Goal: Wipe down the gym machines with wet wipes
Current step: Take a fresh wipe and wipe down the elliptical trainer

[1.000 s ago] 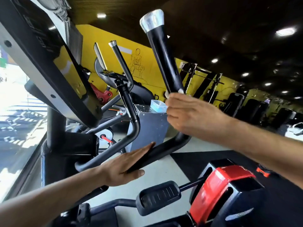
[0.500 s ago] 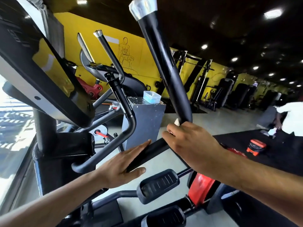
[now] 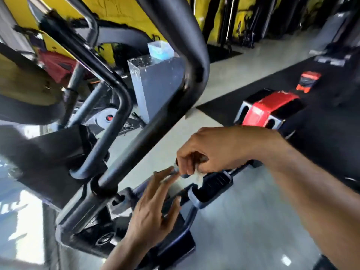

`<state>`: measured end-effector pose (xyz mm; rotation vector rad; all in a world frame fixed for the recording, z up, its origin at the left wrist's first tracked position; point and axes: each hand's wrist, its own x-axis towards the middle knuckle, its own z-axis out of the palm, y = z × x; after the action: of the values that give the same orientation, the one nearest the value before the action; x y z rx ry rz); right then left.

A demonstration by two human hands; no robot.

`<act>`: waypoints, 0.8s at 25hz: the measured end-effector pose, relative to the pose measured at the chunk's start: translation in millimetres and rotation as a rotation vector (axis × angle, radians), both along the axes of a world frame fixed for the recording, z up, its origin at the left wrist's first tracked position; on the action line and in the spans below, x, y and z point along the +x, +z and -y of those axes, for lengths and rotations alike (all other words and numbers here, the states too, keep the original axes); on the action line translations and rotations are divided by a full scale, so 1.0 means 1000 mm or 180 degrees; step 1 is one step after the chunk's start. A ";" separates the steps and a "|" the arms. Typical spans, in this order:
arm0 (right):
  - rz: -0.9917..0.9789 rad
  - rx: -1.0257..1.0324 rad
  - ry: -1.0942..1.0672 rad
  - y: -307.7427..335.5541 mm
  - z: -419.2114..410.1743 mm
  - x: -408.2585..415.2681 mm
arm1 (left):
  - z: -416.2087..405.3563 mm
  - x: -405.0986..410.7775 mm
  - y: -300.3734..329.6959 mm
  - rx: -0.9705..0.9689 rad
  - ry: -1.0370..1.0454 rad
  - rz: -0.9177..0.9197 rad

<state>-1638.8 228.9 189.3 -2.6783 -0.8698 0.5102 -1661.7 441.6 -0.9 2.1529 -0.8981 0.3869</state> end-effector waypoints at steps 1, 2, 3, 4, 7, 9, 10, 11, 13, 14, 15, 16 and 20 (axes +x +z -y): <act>-0.0057 0.0165 -0.0162 -0.017 0.006 0.007 | -0.001 0.005 0.000 0.0012 -0.0025 -0.0128; -0.0057 0.0343 -0.0329 -0.033 0.010 0.014 | -0.001 0.012 0.001 0.0018 -0.0040 -0.0192; 0.0000 0.0543 -0.0492 -0.049 0.013 0.022 | -0.004 0.020 -0.001 0.0012 -0.0024 -0.0237; 0.0069 0.0752 -0.0667 -0.064 0.014 0.030 | -0.006 0.030 -0.003 0.0009 0.0039 -0.0284; -0.0043 0.1387 -0.1164 -0.111 0.025 0.057 | 0.000 0.058 -0.009 0.0075 0.0397 -0.0528; -0.0034 0.1601 -0.1064 -0.134 0.031 0.083 | 0.010 0.073 -0.011 0.0129 0.0509 -0.0611; 0.0017 0.1621 -0.0976 -0.143 0.034 0.098 | 0.016 0.079 -0.012 0.0162 0.0535 -0.0593; 0.0063 0.1653 -0.0903 -0.151 0.038 0.113 | 0.020 0.089 -0.015 0.0199 0.0583 -0.0600; 0.0043 0.1912 -0.0875 -0.166 0.045 0.143 | 0.029 0.109 -0.025 0.0254 0.0828 -0.0714; -0.0001 0.2097 -0.0874 -0.175 0.052 0.160 | 0.038 0.120 -0.030 0.0220 0.0969 -0.0787; -0.0095 0.2272 -0.0847 -0.187 0.059 0.176 | 0.047 0.130 -0.034 0.0155 0.1123 -0.0849; -0.0308 0.2467 -0.0808 -0.198 0.065 0.190 | 0.059 0.141 -0.036 0.0124 0.1286 -0.0868; -0.1443 0.2967 -0.0795 -0.218 0.101 0.238 | 0.106 0.178 -0.039 0.0049 0.2038 -0.0998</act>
<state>-1400.4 128.0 -28.3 -1.6888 -0.4538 0.4647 -1483.6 335.6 -40.3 2.3924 -0.0216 0.3322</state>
